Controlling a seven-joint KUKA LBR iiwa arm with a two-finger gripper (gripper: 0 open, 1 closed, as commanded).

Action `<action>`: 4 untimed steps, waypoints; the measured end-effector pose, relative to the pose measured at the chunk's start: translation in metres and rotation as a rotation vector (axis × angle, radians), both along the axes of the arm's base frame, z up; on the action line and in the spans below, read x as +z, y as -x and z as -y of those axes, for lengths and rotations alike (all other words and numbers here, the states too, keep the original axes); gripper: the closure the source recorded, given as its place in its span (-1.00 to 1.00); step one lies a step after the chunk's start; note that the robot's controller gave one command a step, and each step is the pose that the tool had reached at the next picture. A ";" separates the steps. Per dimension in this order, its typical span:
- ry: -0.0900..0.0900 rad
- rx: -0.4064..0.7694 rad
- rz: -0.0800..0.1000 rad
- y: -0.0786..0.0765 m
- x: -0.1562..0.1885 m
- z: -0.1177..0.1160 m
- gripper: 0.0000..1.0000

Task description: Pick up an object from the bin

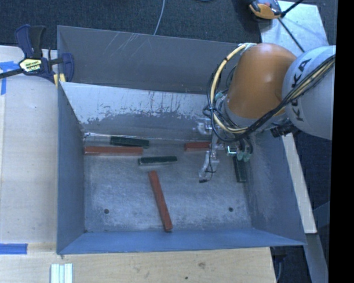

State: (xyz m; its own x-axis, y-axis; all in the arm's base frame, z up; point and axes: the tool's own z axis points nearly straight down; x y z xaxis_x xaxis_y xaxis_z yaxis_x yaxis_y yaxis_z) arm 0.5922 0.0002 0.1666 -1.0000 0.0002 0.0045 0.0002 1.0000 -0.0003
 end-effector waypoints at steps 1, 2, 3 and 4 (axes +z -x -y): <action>0.000 0.000 0.008 -0.002 0.005 0.000 -1.00; 0.000 -0.243 0.006 -0.016 -0.083 -0.020 1.00; 0.000 -0.242 0.006 -0.016 -0.083 -0.019 -1.00; 0.001 -0.225 0.009 -0.028 -0.090 -0.043 -1.00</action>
Offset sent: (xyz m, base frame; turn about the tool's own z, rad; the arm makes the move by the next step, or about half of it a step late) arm 0.0151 0.0198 -0.0835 0.2444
